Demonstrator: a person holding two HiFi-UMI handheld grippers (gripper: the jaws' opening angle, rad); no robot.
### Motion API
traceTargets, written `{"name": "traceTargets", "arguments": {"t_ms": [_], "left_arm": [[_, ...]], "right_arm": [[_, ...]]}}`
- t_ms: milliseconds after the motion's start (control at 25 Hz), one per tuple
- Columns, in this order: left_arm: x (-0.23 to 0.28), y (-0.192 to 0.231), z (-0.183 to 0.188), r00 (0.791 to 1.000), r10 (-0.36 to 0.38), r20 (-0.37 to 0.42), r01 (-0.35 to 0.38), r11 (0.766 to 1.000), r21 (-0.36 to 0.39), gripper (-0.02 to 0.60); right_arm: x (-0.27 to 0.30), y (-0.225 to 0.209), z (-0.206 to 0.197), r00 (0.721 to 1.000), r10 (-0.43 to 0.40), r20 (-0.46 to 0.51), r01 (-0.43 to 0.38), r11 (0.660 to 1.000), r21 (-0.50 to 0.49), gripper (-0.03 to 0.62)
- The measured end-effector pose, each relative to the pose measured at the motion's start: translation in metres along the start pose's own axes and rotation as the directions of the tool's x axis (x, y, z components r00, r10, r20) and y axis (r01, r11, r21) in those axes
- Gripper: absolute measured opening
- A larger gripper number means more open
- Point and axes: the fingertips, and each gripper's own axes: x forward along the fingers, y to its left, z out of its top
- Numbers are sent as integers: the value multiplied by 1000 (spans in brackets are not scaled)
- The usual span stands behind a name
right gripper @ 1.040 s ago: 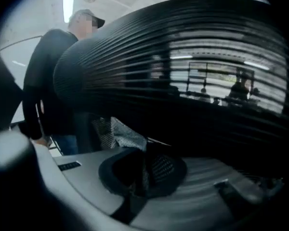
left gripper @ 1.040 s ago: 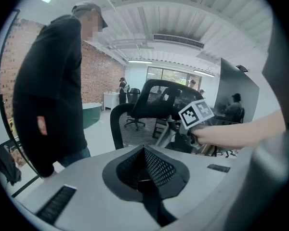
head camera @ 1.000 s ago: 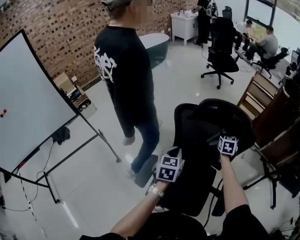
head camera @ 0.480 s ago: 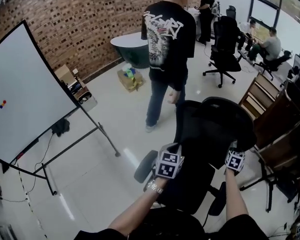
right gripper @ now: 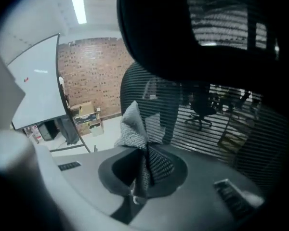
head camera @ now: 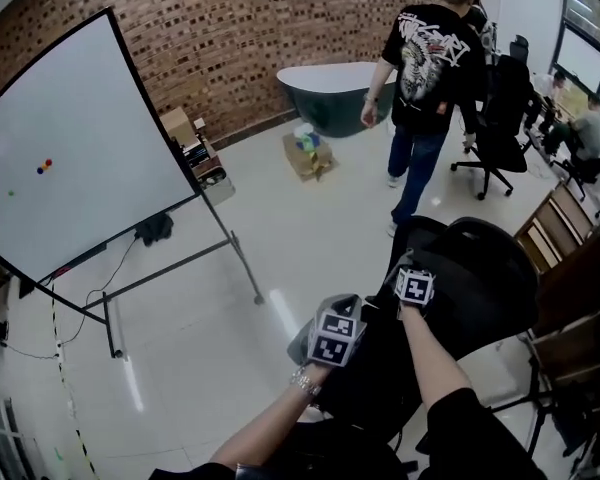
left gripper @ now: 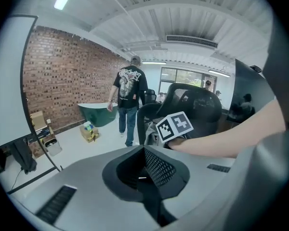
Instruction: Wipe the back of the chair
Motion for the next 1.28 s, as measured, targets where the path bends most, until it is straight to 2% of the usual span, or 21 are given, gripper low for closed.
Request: {"name": "traceTargets", "arguments": {"t_ms": [160, 240, 360, 480, 640, 800, 920, 1040, 1080, 1120, 1200, 1280], "left_arm": [[-7, 20, -2, 999, 37, 1, -37, 999, -19, 3], [-4, 26, -2, 999, 36, 1, -36, 999, -22, 3], [3, 21, -1, 1000, 1, 2, -1, 1000, -17, 4], [12, 4, 6, 999, -50, 8, 50, 999, -2, 3], [24, -26, 11, 995, -103, 7, 103, 995, 16, 3], [27, -41, 12, 991, -135, 10, 134, 991, 28, 3], [25, -39, 13, 992, -125, 11, 124, 992, 29, 3], [23, -32, 6, 996, -93, 1, 93, 995, 18, 4], [22, -29, 5, 997, -83, 0, 83, 996, 15, 3], [20, -26, 4, 997, -72, 0, 72, 997, 14, 3], [16, -18, 3, 999, -51, 0, 51, 999, 10, 3], [10, -9, 4, 1000, -28, 2, 28, 1000, 11, 3]], "right_arm": [[-3, -14, -3, 999, -32, -1, 32, 996, -84, 17], [-13, -26, -5, 998, -61, 11, 62, 995, -82, 17], [-35, -57, -18, 993, -118, 9, 118, 991, -59, 17], [-69, -108, -42, 980, -201, -1, 201, 979, -28, 17], [-124, -203, -86, 941, -336, -46, 337, 941, 32, 17], [-175, -280, -133, 888, -444, -118, 450, 893, 25, 17], [-201, -313, -158, 844, -510, -165, 522, 852, 42, 17], [-208, -315, -163, 811, -558, -175, 577, 812, 85, 16], [-202, -304, -160, 820, -548, -166, 567, 817, 104, 16], [-190, -283, -155, 848, -509, -149, 526, 842, 118, 17], [-152, -221, -137, 920, -377, -104, 387, 917, 97, 17], [-112, -148, -110, 969, -239, -61, 241, 970, 27, 17]]}}
